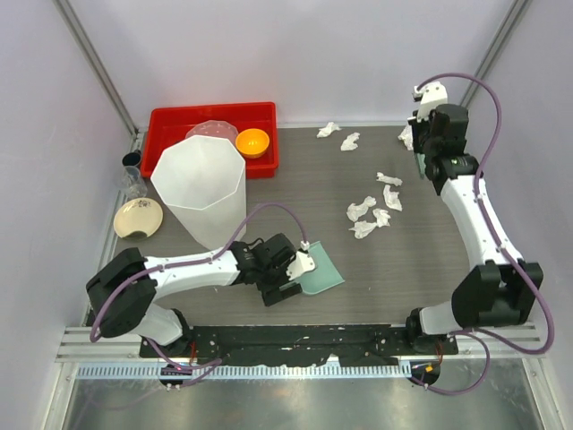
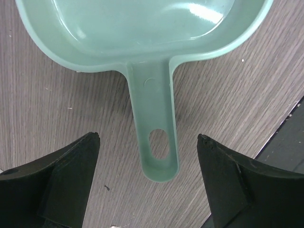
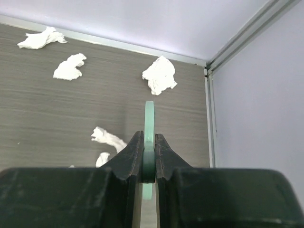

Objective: Sweep away the paper scraps from the table

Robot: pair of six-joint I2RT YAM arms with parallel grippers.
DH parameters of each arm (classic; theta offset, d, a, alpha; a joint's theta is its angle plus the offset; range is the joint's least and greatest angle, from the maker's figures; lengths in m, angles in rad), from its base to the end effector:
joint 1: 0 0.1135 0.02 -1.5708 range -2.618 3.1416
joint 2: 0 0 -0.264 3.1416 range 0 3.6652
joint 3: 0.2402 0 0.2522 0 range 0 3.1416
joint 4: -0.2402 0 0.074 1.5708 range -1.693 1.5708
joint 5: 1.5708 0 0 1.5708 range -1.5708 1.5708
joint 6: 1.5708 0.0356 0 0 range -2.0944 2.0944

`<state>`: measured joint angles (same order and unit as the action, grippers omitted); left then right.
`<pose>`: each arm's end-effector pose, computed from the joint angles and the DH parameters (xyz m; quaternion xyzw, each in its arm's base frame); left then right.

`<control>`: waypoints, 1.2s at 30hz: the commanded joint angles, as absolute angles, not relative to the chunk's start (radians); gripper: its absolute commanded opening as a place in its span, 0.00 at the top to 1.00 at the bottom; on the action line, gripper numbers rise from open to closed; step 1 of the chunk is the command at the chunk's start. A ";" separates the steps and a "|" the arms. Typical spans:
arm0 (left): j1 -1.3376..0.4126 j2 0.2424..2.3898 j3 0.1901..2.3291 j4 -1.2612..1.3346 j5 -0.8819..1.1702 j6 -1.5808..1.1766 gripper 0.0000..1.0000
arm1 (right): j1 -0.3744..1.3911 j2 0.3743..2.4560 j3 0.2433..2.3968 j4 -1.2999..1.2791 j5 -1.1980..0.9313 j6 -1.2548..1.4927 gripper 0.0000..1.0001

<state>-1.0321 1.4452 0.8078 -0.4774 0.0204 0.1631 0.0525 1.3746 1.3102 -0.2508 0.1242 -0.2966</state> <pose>0.1367 -0.2302 0.1795 0.5500 0.8040 -0.1042 0.2008 0.3206 0.0124 0.3827 -0.1044 0.8018 -0.1212 0.5758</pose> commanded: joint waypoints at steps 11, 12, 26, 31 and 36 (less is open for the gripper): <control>-0.997 1.499 0.891 -0.505 0.041 0.173 0.81 | 0.238 1.197 1.125 -0.284 -0.065 -0.304 0.99; -0.997 1.502 0.893 -0.503 0.035 0.173 0.84 | 0.253 1.190 1.111 -0.291 -0.049 -0.279 0.99; -0.942 1.528 0.925 -0.420 -0.031 0.250 0.70 | 0.253 1.252 1.097 -0.397 0.023 -0.181 0.99; -0.939 1.525 0.887 -0.368 0.052 0.293 0.42 | 0.253 1.238 1.068 -0.367 0.014 -0.173 0.99; -0.916 1.531 0.856 -0.250 0.063 0.262 0.30 | 0.253 1.218 1.060 -0.364 0.015 -0.161 0.99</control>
